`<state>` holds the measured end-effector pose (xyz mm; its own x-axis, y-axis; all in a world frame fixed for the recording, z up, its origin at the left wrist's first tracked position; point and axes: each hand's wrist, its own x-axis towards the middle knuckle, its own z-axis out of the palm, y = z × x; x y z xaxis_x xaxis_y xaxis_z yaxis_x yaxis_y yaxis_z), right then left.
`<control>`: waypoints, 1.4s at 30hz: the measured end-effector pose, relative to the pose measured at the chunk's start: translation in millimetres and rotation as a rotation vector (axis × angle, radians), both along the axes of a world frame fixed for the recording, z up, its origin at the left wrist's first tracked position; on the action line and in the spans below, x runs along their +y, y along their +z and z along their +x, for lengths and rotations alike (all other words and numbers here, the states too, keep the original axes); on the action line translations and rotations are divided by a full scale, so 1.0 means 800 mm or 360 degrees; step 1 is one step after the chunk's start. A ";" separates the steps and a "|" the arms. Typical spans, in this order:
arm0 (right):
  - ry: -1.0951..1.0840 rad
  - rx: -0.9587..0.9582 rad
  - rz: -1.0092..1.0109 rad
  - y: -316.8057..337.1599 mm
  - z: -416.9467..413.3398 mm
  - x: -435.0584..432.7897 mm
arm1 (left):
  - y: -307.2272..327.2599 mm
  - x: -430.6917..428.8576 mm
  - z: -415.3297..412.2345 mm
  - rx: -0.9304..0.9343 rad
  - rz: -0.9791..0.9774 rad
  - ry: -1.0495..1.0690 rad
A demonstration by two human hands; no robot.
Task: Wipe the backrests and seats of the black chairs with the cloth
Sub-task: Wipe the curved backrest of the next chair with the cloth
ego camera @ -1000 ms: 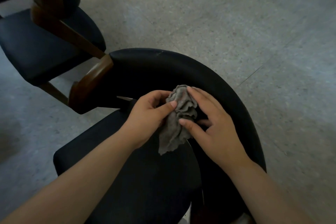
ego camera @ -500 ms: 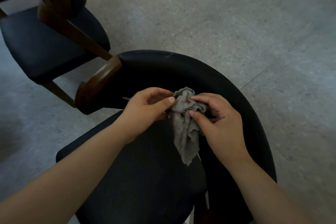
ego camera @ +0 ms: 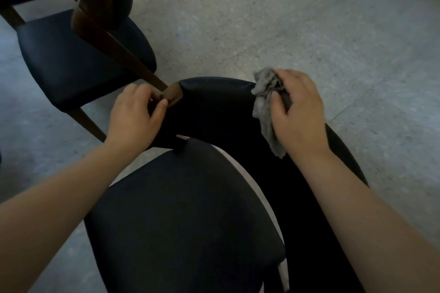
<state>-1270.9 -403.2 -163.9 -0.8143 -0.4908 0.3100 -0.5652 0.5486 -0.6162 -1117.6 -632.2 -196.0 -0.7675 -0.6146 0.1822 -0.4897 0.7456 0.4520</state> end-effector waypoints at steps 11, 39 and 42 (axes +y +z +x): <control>-0.0122 0.0542 0.0195 -0.036 -0.004 -0.053 | -0.063 -0.037 -0.010 -0.0001 -0.0078 -0.0102; -0.0051 -0.0144 0.0047 -0.158 0.105 -0.041 | -0.077 -0.042 -0.009 0.0099 -0.0101 -0.0057; -0.0129 -0.0399 0.0253 -0.171 0.127 -0.042 | -0.079 -0.043 -0.009 0.0097 -0.0107 -0.0047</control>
<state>-1169.5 -436.4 -300.6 -0.8942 -0.4473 0.0191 -0.3569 0.6865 -0.6335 -1124.7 -666.8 -259.3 -0.7712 -0.5770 0.2691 -0.4404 0.7887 0.4289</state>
